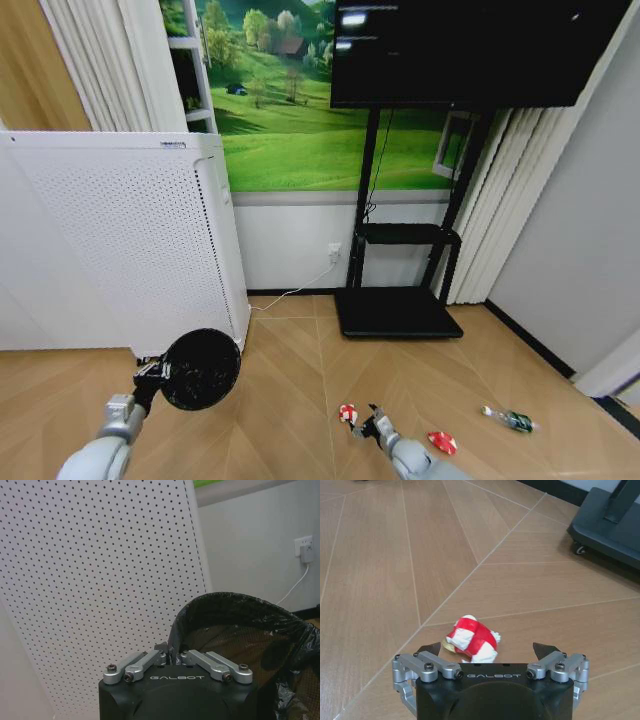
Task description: Pick up the trash bin and place the garbage on the floor into it.
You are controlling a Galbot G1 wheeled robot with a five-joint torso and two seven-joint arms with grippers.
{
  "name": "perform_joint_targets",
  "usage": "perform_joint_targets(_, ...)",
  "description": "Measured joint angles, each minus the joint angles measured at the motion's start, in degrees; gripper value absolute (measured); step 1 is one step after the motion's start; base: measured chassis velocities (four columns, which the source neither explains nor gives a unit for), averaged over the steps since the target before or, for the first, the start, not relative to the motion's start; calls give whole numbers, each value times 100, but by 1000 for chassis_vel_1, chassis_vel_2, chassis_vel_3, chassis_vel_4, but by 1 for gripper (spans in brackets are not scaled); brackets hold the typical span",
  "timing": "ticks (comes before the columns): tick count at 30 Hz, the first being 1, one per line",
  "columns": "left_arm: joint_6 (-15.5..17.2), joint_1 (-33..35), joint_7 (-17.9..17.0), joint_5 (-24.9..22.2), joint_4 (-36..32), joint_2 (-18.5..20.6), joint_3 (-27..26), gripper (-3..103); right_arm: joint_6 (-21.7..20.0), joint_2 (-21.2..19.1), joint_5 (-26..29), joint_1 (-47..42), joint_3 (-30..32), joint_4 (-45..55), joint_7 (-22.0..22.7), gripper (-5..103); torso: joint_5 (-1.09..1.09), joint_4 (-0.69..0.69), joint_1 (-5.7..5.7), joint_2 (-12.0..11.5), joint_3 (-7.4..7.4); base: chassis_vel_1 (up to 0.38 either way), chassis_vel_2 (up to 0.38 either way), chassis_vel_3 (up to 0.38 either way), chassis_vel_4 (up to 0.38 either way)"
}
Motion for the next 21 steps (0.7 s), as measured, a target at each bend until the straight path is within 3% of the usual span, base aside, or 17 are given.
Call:
perform_joint_targets(15,-59,-402,-3,141,445,-37,474,6,235,929,-296,491,-363,-1002,-77,100,0,0,0,0,0,0,0,0,0)
perform_joint_targets(21,-58,-406,-2,146,443,-26,531,6,298,1029,-346,662,-373,-1330,-68,100,0,0,0,0,0,0,0,0,0)
